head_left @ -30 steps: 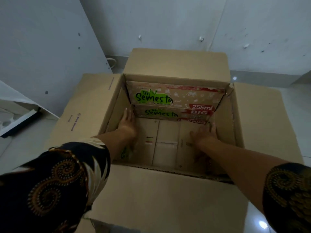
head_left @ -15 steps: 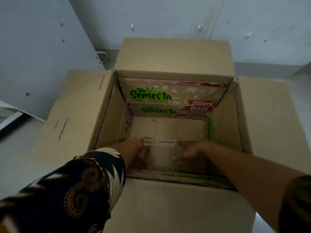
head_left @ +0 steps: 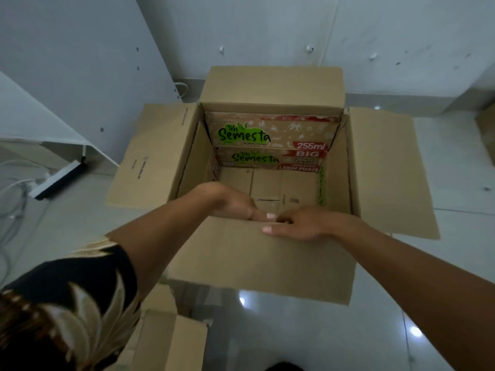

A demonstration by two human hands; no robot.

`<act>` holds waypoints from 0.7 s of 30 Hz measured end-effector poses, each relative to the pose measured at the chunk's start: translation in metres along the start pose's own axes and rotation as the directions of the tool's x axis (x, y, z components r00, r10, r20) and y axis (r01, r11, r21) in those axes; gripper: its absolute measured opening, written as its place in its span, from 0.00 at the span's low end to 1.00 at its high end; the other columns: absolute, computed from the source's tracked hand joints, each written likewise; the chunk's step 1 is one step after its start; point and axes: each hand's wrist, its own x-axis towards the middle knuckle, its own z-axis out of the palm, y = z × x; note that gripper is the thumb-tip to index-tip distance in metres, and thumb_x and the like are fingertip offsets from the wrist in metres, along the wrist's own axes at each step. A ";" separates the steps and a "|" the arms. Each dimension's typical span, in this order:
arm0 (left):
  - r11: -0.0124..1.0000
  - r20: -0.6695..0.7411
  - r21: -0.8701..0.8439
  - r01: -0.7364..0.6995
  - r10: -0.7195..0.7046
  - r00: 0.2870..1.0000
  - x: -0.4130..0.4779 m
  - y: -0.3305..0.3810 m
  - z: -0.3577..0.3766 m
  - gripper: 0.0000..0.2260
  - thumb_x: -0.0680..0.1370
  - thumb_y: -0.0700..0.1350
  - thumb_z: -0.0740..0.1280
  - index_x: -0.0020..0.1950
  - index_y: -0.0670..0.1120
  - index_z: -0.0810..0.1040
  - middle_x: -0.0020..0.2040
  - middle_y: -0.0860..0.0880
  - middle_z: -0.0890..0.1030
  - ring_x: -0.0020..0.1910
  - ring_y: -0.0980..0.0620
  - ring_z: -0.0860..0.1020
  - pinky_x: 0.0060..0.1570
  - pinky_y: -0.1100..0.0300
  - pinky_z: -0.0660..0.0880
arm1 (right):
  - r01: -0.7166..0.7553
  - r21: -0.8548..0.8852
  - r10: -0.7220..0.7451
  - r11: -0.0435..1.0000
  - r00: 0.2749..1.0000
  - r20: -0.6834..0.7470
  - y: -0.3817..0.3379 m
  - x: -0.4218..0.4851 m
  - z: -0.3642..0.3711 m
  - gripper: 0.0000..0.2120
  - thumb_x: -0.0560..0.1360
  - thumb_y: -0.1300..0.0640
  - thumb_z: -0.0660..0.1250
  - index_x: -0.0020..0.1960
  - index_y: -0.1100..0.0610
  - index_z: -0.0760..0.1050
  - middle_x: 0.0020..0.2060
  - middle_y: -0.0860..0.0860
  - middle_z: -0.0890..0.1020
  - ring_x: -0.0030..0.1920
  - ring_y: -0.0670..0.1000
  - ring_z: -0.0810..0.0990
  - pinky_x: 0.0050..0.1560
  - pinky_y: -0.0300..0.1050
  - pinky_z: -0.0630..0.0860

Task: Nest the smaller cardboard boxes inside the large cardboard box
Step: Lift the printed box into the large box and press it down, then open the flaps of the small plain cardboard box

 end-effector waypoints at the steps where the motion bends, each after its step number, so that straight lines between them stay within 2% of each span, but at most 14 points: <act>1: 0.999 -0.088 0.033 -0.004 0.006 0.996 -0.009 0.001 0.007 0.41 0.70 0.76 0.52 0.72 0.49 0.71 0.73 0.48 0.70 0.71 0.45 0.68 0.70 0.45 0.62 | -0.002 -0.034 -0.002 0.999 0.994 -0.112 -0.002 -0.004 0.006 0.39 0.71 0.24 0.50 0.69 0.50 0.72 0.66 0.55 0.76 0.63 0.57 0.74 0.57 0.49 0.72; 2: 0.997 -0.179 0.073 -0.015 0.028 0.983 -0.016 0.003 0.015 0.39 0.73 0.74 0.51 0.70 0.47 0.72 0.72 0.46 0.71 0.68 0.45 0.71 0.66 0.48 0.66 | -0.018 -0.041 0.008 0.999 0.973 -0.231 -0.005 -0.007 0.011 0.36 0.72 0.26 0.53 0.66 0.50 0.75 0.62 0.57 0.78 0.60 0.58 0.76 0.53 0.49 0.73; 3: 0.994 -0.270 0.106 -0.037 0.065 0.961 -0.022 0.005 0.025 0.36 0.75 0.72 0.50 0.65 0.46 0.76 0.68 0.44 0.75 0.60 0.45 0.75 0.57 0.52 0.71 | -0.042 -0.021 0.032 0.999 0.940 -0.341 -0.009 -0.012 0.018 0.33 0.73 0.28 0.55 0.64 0.51 0.76 0.58 0.57 0.79 0.57 0.59 0.77 0.48 0.49 0.73; 4: 0.989 -0.361 0.136 -0.052 0.098 0.927 -0.027 0.007 0.036 0.30 0.77 0.69 0.51 0.57 0.45 0.78 0.62 0.41 0.78 0.51 0.47 0.77 0.46 0.55 0.71 | -0.067 -0.002 0.060 0.998 0.901 -0.431 -0.016 -0.018 0.026 0.29 0.74 0.31 0.58 0.62 0.52 0.77 0.56 0.58 0.80 0.55 0.59 0.77 0.45 0.49 0.72; 5: 0.985 -0.445 0.166 -0.046 0.117 0.888 -0.033 0.009 0.047 0.26 0.78 0.66 0.53 0.51 0.45 0.77 0.58 0.40 0.80 0.45 0.46 0.76 0.40 0.55 0.69 | -0.089 -0.003 0.075 0.996 0.861 -0.503 -0.024 -0.025 0.034 0.26 0.75 0.35 0.59 0.61 0.53 0.77 0.55 0.58 0.80 0.54 0.60 0.77 0.44 0.49 0.71; 6: 0.980 -0.514 0.198 -0.014 0.116 0.850 -0.040 0.010 0.059 0.23 0.79 0.64 0.56 0.51 0.45 0.76 0.57 0.39 0.80 0.47 0.44 0.76 0.40 0.54 0.69 | -0.107 -0.025 0.076 0.994 0.829 -0.554 -0.033 -0.033 0.042 0.24 0.75 0.37 0.61 0.60 0.54 0.76 0.54 0.59 0.80 0.54 0.60 0.77 0.45 0.50 0.70; 8: 0.959 -0.623 0.275 0.065 0.126 0.772 -0.054 0.010 0.087 0.25 0.78 0.62 0.60 0.65 0.44 0.72 0.63 0.40 0.77 0.59 0.39 0.75 0.53 0.50 0.72 | -0.116 -0.056 0.057 0.992 0.788 -0.612 -0.051 -0.051 0.061 0.23 0.76 0.40 0.62 0.62 0.54 0.72 0.58 0.59 0.78 0.58 0.60 0.75 0.53 0.53 0.70; 10: 0.944 -0.711 0.315 0.096 0.167 0.683 -0.072 0.007 0.121 0.29 0.77 0.60 0.62 0.74 0.46 0.63 0.70 0.41 0.71 0.67 0.38 0.69 0.64 0.45 0.67 | -0.110 -0.029 0.066 0.993 0.762 -0.644 -0.070 -0.077 0.084 0.26 0.75 0.42 0.65 0.68 0.54 0.68 0.64 0.58 0.73 0.63 0.60 0.69 0.61 0.54 0.68; 11: 0.950 -0.740 0.298 0.093 0.169 0.651 -0.080 0.005 0.135 0.31 0.77 0.60 0.62 0.76 0.48 0.61 0.72 0.42 0.68 0.69 0.38 0.67 0.67 0.44 0.64 | -0.110 -0.005 0.081 0.994 0.763 -0.642 -0.077 -0.087 0.093 0.28 0.74 0.43 0.66 0.69 0.54 0.66 0.66 0.57 0.70 0.65 0.60 0.67 0.63 0.54 0.67; 13: 0.963 -0.776 0.252 0.100 0.139 0.615 -0.096 -0.004 0.166 0.32 0.77 0.60 0.61 0.77 0.49 0.57 0.74 0.43 0.65 0.71 0.38 0.65 0.68 0.42 0.61 | -0.130 0.038 0.124 0.991 0.760 -0.637 -0.091 -0.109 0.114 0.30 0.73 0.43 0.67 0.71 0.53 0.64 0.68 0.57 0.67 0.67 0.60 0.66 0.64 0.55 0.68; 16: 0.968 -0.801 0.217 0.127 0.102 0.590 -0.123 -0.025 0.219 0.32 0.78 0.60 0.61 0.78 0.50 0.55 0.75 0.43 0.64 0.70 0.37 0.66 0.67 0.42 0.61 | -0.176 0.079 0.184 0.981 0.733 -0.655 -0.116 -0.142 0.149 0.32 0.72 0.42 0.68 0.70 0.53 0.63 0.66 0.57 0.68 0.65 0.60 0.68 0.61 0.55 0.70; 21: 0.974 -0.864 0.161 0.162 0.060 0.499 -0.156 -0.077 0.302 0.30 0.78 0.57 0.62 0.77 0.49 0.57 0.72 0.43 0.68 0.67 0.38 0.69 0.65 0.43 0.65 | -0.219 0.162 0.272 0.962 0.754 -0.598 -0.154 -0.169 0.211 0.37 0.72 0.39 0.69 0.72 0.56 0.60 0.69 0.59 0.66 0.66 0.62 0.68 0.61 0.55 0.71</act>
